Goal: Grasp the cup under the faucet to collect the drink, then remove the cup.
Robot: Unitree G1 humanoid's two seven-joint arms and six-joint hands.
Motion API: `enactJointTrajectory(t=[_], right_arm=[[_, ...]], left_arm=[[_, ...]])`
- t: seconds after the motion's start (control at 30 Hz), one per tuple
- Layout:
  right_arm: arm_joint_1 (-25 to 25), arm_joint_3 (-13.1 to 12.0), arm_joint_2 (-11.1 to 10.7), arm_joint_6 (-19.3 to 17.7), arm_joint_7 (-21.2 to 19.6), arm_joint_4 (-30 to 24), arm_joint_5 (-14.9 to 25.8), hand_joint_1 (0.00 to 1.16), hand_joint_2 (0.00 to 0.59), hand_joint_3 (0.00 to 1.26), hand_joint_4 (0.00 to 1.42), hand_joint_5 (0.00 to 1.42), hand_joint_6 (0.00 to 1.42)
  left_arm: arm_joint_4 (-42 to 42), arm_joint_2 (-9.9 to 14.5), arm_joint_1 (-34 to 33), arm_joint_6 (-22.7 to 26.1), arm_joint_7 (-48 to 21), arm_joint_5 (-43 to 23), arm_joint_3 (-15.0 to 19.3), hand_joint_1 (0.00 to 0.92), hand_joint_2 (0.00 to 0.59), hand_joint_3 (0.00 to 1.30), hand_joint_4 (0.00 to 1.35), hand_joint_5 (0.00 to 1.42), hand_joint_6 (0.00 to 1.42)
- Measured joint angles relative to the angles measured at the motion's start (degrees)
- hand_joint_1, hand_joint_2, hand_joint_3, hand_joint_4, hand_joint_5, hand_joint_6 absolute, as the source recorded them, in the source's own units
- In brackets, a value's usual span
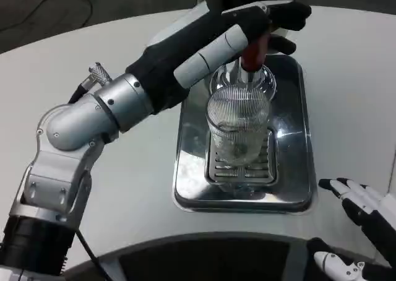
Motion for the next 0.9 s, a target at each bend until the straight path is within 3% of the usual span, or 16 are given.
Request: enactJointTrajectory(t=[0.5, 0.9], right_arm=[[0.18, -0.27, 0.23, 0.82, -1.41, 0.03, 1.38, 0.27, 0.408, 0.0, 0.0, 0.0, 0.0], [-1.17, -0.21, 0.22, 1.78, -1.58, 0.38, 2.25, 0.27, 0.412, 0.0, 0.0, 0.0, 0.0]], left_arm=[[5.35, 1.1, -1.48, -10.78, 0.44, 6.04, -1.99, 0.0, 0.051, 0.18, 0.08, 0.18, 0.06], [7.94, 2.13, -3.04, -15.61, 0.89, 8.87, -3.6, 0.0, 0.047, 0.18, 0.05, 0.12, 0.06]])
